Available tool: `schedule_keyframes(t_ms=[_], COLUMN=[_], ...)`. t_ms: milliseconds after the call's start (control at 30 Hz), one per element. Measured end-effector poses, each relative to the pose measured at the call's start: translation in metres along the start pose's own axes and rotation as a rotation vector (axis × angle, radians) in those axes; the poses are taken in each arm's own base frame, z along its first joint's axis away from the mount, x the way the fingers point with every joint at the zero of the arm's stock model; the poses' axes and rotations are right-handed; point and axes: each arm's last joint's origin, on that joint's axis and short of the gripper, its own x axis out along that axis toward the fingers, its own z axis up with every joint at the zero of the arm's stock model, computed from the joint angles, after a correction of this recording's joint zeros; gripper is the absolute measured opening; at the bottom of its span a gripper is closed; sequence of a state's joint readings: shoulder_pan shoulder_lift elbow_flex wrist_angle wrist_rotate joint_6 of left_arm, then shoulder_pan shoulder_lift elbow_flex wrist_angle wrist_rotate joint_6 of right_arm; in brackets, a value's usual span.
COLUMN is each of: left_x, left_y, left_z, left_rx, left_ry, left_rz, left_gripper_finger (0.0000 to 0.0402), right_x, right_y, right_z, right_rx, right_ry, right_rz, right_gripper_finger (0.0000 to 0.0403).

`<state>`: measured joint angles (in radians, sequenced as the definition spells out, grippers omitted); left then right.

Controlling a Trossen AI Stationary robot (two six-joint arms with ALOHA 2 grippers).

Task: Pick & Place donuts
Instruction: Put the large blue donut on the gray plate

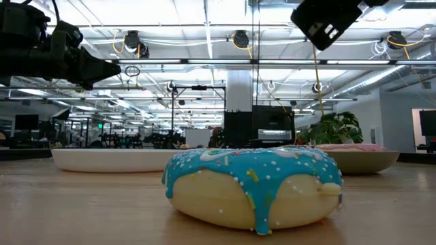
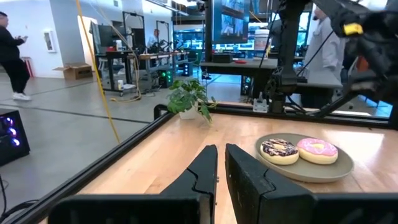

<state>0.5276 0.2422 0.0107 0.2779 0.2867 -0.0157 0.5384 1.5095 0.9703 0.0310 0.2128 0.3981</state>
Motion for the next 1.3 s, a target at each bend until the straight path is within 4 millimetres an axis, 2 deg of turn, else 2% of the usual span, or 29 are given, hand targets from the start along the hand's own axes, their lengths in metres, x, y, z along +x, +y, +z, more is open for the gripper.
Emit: schedule_keyframes(t_ms=[167,300,400,667,800,933,1067,1167,1300], left_x=[0.0,0.0,0.0,0.0,0.0,0.0,0.0,0.0,0.0], left_y=[0.0,0.0,0.0,0.0,0.0,0.0,0.0,0.0,0.0], left_z=[0.0,0.0,0.0,0.0,0.0,0.0,-0.002,-0.002,-0.002], left_rx=[-0.012,-0.005,0.006,0.008,0.008,0.006,0.004,0.005,-0.001], left_ry=[-0.002,-0.003,-0.002,-0.004,-0.004,-0.001,0.017,0.02,0.017], left_rz=[0.0,0.0,0.0,0.001,0.001,0.0,0.0,-0.001,-0.002], left_gripper_finger=[0.0037,0.0037,0.0037,0.0037,0.0037,0.0037,0.0037,0.0037,0.0037], right_x=[0.032,0.051,0.061,0.065,0.064,0.065,0.063,0.06,0.058], right_y=[0.009,0.015,0.012,0.005,0.002,0.001,0.01,0.021,0.04], right_z=[-0.008,-0.008,-0.012,-0.006,0.002,0.003,0.022,0.045,0.081], right_rx=[-0.055,-0.162,-0.216,-0.192,-0.166,-0.185,-0.194,-0.189,-0.207], right_ry=[-0.073,-0.091,-0.068,-0.124,-0.209,-0.198,-0.069,-0.007,-0.017], right_rz=[0.045,0.046,0.031,0.012,-0.102,-0.128,-0.163,-0.175,-0.161], right_gripper_finger=[0.0006,0.0009,0.001,0.0001,0.0001,0.0001,0.0001,0.0,0.0])
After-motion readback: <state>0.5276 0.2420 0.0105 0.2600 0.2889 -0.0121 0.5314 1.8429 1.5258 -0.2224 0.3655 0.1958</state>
